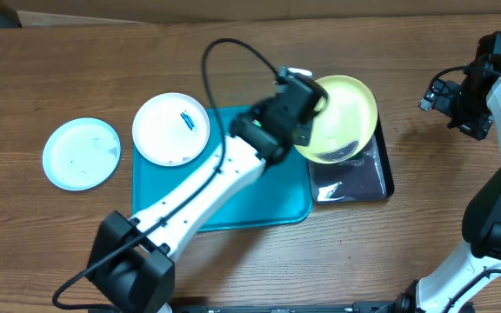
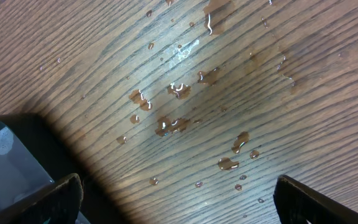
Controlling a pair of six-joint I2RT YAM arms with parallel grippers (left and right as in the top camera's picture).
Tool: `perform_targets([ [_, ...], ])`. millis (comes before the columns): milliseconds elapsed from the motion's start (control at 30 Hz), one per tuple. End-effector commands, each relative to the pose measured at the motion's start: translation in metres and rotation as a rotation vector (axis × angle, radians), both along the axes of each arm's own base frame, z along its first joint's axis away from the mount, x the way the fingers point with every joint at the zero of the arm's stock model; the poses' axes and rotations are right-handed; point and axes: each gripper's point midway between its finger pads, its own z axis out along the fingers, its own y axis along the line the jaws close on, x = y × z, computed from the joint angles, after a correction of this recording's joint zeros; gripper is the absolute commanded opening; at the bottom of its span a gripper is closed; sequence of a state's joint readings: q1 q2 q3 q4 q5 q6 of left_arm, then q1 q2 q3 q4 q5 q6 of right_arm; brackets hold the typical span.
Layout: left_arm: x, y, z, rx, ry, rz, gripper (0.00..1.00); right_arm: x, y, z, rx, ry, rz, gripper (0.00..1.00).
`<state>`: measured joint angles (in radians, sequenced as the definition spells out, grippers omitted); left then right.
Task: Clean dirty plates on tray and stack at the side
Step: 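Lift the yellow plate with the left gripper and tilt it over the black tray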
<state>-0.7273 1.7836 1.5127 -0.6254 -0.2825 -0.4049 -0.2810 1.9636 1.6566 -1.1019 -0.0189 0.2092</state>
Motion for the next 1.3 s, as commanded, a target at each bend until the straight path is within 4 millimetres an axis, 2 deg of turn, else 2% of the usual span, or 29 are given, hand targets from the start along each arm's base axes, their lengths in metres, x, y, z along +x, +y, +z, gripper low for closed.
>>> perform_targets([
  [0,0.008,0.002,0.024,0.169,-0.171,0.017,0.04,0.001,-0.002,0.006,-0.005,-0.015,-0.007,1.00],
  [200,-0.006,-0.012,0.058,0.405,-0.387,-0.006,0.04,0.001,-0.002,0.006,-0.005,-0.015,-0.007,1.00],
  [300,-0.023,-0.033,0.087,0.530,-0.531,-0.039,0.04,0.001,-0.002,0.006,-0.005,-0.015,-0.007,1.00],
  [467,-0.045,-0.057,0.122,0.627,-0.677,-0.047,0.04,0.001,-0.002,0.006,-0.005,-0.015,-0.007,1.00],
  [633,-0.057,-0.069,0.148,0.672,-0.760,-0.045,0.04,0.001,-0.002,0.006,-0.005,-0.015,-0.007,1.00],
  [767,-0.059,-0.071,0.157,0.704,-0.782,-0.051,0.04,0.001,-0.002,0.006,-0.005,-0.015,-0.007,1.00],
  [1100,-0.060,-0.068,0.158,0.725,-0.780,-0.037,0.04,0.001,-0.002,0.006,-0.005,-0.015,-0.007,1.00],
  [1267,-0.060,-0.068,0.157,0.652,-0.782,0.003,0.04,0.001,-0.002,0.006,-0.005,-0.015,-0.007,1.00],
])
